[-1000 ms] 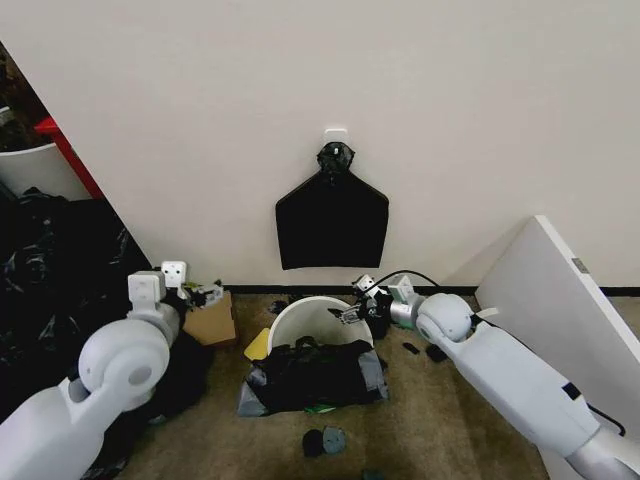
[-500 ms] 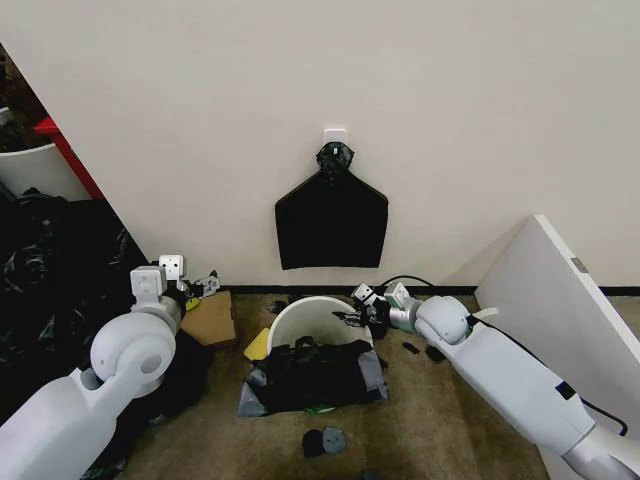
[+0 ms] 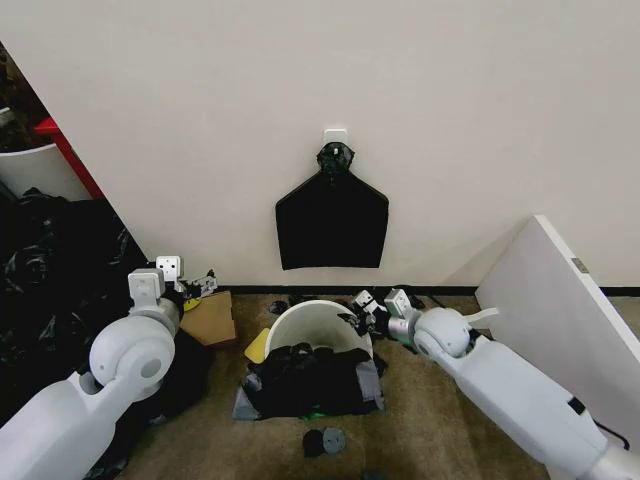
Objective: Place the garbage bag over the trash bin.
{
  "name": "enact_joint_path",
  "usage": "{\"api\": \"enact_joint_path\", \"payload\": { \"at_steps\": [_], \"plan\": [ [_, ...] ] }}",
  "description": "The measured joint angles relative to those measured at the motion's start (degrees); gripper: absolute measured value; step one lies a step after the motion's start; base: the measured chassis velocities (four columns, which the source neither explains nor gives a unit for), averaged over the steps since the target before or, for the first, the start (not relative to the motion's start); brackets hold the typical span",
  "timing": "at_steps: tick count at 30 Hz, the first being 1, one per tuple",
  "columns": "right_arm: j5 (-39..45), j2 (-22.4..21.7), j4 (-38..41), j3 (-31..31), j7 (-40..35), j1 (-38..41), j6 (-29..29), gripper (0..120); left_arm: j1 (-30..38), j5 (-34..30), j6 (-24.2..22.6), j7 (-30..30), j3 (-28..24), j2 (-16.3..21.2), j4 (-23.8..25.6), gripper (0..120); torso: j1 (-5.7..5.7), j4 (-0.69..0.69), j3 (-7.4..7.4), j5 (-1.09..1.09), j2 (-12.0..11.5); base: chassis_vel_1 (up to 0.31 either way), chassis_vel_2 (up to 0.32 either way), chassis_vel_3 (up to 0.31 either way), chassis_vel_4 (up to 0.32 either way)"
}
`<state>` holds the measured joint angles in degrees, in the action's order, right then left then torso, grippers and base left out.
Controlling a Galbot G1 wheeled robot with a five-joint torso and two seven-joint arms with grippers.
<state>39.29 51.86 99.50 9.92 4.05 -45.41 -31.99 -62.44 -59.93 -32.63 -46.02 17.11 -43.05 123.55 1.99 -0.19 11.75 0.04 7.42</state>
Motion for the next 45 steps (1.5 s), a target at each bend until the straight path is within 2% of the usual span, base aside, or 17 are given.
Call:
{"api": "enact_joint_path", "payload": {
  "at_steps": [3,7,8,12,20,25,30,35,36,40,45],
  "plan": [
    [12.53,-1.66,7.31,-1.23,-16.63,-5.64,1.96,3,-0.82,0.55,0.16,0.05,-0.20,-0.65,0.47,100,0.00,-0.01,0.00,0.00,0.00,0.000,0.000,0.000,0.000],
    [22.82,-1.33,12.68,-3.08,-33.74,-12.21,12.58,3,-1.98,1.23,0.43,0.22,-0.43,-1.50,1.33,100,0.00,-0.01,-0.01,-0.02,0.00,0.000,0.000,0.000,0.000],
    [22.82,-1.33,12.68,-3.08,-33.74,-12.21,12.58,3,-1.98,1.23,0.43,0.22,-0.43,-1.50,1.33,100,0.00,-0.01,-0.01,-0.02,0.00,0.000,0.000,0.000,0.000],
    [25.46,0.22,14.24,-5.10,-43.27,-17.57,21.75,3,-3.67,2.49,0.89,0.80,-0.62,-1.79,2.73,100,0.00,0.01,-0.01,0.00,0.00,0.000,0.000,0.000,0.000],
    [26.28,0.14,15.43,-5.62,-49.54,-21.58,24.64,3,-6.14,3.78,0.87,0.94,-0.64,-1.70,4.45,100,0.00,0.00,-0.01,0.00,0.01,0.000,0.000,0.000,0.000],
    [25.78,1.90,16.38,-4.16,-52.99,-22.96,27.52,3,-8.85,4.60,0.82,0.97,0.57,-1.94,6.61,100,0.00,0.00,-0.01,0.00,0.01,0.000,0.000,0.000,0.000],
    [24.97,2.76,17.31,-3.50,-54.24,-23.58,26.97,3,-11.17,4.68,0.78,0.98,2.70,-1.35,8.20,100,0.00,0.01,0.00,0.01,0.01,0.000,0.000,0.000,0.000],
    [23.24,1.72,19.52,-3.93,-53.72,-24.56,25.38,6,-12.16,4.69,0.77,1.00,3.77,-1.05,8.83,100,0.00,0.00,0.00,0.01,0.01,0.000,0.000,0.000,0.000],
    [21.85,1.30,20.24,-4.16,-53.36,-24.82,25.13,14,-12.27,4.74,0.77,1.02,3.82,-0.98,8.71,100,0.00,0.00,0.00,0.00,0.01,0.000,0.000,0.000,0.000],
    [12.49,-0.88,22.20,-4.32,-50.36,-26.09,25.88,29,-12.00,4.88,0.97,1.03,3.40,-0.96,6.44,100,0.01,0.00,0.00,-0.01,0.01,0.000,0.000,0.000,0.000],
    [13.51,-1.43,24.33,-4.85,-51.80,-25.80,22.80,47,-10.90,5.01,1.27,1.03,2.28,-0.95,4.04,100,0.01,0.00,0.00,0.00,0.00,0.000,0.000,0.000,0.000]
  ]
}}
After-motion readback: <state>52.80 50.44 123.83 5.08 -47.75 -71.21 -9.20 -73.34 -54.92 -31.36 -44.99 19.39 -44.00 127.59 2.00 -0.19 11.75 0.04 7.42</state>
